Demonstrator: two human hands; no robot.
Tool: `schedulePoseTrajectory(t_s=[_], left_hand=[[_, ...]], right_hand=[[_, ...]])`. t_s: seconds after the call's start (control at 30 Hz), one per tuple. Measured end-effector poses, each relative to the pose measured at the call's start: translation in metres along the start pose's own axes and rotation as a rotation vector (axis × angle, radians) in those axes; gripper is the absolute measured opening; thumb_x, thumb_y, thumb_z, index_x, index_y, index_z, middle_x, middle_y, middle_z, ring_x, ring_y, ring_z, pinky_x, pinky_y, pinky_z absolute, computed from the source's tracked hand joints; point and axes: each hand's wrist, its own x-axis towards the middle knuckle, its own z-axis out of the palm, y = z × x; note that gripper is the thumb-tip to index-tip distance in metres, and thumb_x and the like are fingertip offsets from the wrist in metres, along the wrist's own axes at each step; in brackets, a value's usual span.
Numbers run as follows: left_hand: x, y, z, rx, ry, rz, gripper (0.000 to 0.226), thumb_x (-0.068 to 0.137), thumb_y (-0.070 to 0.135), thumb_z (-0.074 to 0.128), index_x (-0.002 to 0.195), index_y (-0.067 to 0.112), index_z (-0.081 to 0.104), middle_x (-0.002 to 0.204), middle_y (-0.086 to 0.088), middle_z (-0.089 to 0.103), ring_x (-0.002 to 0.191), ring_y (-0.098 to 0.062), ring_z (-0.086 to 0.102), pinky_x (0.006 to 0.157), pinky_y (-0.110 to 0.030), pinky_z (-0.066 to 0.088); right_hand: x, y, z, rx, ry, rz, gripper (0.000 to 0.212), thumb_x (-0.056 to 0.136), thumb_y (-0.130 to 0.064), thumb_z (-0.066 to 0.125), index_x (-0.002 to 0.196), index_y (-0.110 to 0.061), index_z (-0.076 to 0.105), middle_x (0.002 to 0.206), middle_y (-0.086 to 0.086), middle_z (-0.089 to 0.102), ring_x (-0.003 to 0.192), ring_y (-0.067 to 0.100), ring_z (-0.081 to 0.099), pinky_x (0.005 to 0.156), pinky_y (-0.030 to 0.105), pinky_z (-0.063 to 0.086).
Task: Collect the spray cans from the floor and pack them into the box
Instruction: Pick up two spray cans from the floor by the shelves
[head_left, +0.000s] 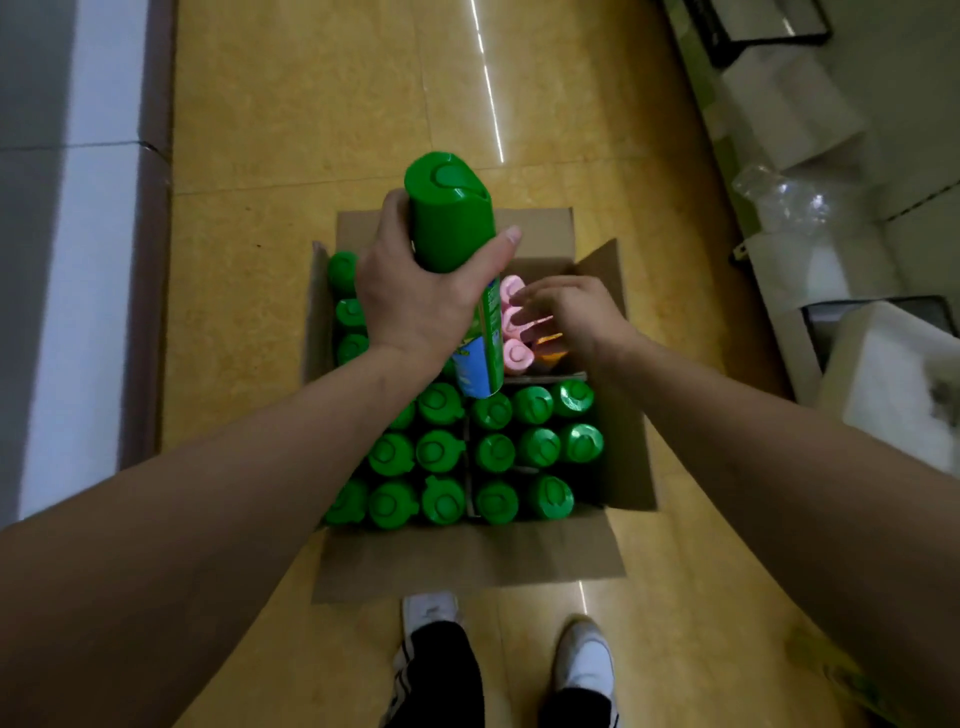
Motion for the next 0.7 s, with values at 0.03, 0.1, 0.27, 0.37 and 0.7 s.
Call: schedulePoseTrajectory(t_s=[0.03,0.1,0.27,0.37,0.7], left_hand=[[-0.01,0.007,0.008,-0.002,-0.002,0.013,0.055,0.068,0.054,0.085,0.103,0.019,0.062,0.086,0.015,0.065,0.081,-0.003,0.063,0.076,-0.028,0.053],[-0.032,0.019,0.023,-0.007,-0.025,0.026,0.057,0.066,0.056,0.085,0.102,0.018,0.063,0.086,0.014,0.065,0.083,-0.006,0.064,0.078,-0.036,0.054],[-0.096,0.033,0.059,0.011,-0.113,-0.007,0.059,0.061,0.064,0.084,0.099,0.023,0.064,0.092,0.01,0.071,0.087,-0.009,0.068,0.08,-0.038,0.057],[-0.133,0.027,0.074,0.026,-0.174,-0.03,0.064,0.06,0.067,0.084,0.102,0.022,0.066,0.095,0.011,0.072,0.091,-0.006,0.068,0.084,-0.037,0.057],[-0.215,-0.039,0.094,0.129,-0.335,-0.088,0.078,0.06,0.059,0.088,0.124,0.022,0.063,0.111,0.008,0.071,0.107,-0.007,0.066,0.096,-0.033,0.054]], right_hand=[[-0.009,0.007,-0.01,-0.007,-0.024,0.021,0.017,0.09,-0.005,0.058,0.096,-0.004,0.074,0.085,0.018,0.069,0.074,0.029,0.061,0.069,0.04,0.055],[-0.027,0.023,-0.031,-0.007,-0.035,0.071,0.017,0.092,-0.011,0.059,0.1,-0.006,0.072,0.086,0.016,0.067,0.074,0.029,0.062,0.077,0.046,0.059],[-0.069,0.078,-0.076,-0.019,0.003,0.178,0.038,0.097,-0.042,0.063,0.111,-0.008,0.071,0.093,0.012,0.064,0.077,0.025,0.064,0.069,0.038,0.062],[-0.085,0.113,-0.094,0.032,0.008,0.205,0.044,0.097,-0.048,0.061,0.111,-0.008,0.071,0.106,0.014,0.071,0.086,0.026,0.072,0.06,0.031,0.061],[-0.105,0.198,-0.087,0.368,-0.032,0.26,0.048,0.101,-0.053,0.05,0.131,-0.019,0.065,0.127,0.002,0.07,0.118,0.018,0.064,0.085,0.028,0.056]])
